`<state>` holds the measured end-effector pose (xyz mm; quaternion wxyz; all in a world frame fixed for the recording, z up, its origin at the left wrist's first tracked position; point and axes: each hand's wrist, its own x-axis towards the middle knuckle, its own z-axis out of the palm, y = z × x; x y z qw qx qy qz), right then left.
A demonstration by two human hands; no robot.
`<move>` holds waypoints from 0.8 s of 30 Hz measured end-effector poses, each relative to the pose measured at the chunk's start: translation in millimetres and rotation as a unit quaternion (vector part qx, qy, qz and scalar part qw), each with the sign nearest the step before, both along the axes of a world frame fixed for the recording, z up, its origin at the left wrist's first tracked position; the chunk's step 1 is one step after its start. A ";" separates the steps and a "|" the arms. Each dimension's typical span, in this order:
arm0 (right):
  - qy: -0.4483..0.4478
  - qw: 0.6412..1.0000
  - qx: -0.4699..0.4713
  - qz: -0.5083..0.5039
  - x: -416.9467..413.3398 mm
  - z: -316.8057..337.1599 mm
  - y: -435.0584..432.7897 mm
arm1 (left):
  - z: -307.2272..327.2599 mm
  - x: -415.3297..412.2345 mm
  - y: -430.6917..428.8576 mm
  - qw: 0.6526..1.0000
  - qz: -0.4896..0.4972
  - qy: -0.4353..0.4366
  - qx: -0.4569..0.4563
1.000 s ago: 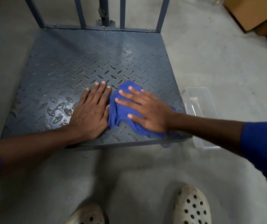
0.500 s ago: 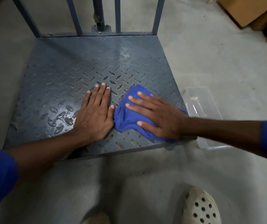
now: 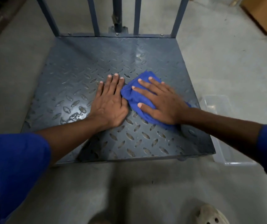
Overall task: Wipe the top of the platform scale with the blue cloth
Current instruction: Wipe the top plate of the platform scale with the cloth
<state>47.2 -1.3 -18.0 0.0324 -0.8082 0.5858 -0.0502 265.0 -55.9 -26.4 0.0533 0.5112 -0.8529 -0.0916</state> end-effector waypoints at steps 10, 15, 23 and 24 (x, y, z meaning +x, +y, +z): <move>-0.063 0.935 -0.010 -0.349 -29.4 4.0 -32.0 | 2.7 -12.3 -33.2 1.000 -0.003 -0.016 0.006; -0.060 0.982 0.011 -0.179 32.9 0.5 -56.1 | 2.6 -27.7 -52.3 0.999 0.028 -0.022 0.011; -0.084 0.930 0.017 -0.357 -53.8 2.6 -84.5 | 3.5 -33.3 -68.1 0.999 0.032 -0.020 0.020; -0.077 0.930 0.005 -0.359 -39.3 0.6 -68.4 | 3.5 -34.5 -70.4 0.999 0.034 -0.018 0.020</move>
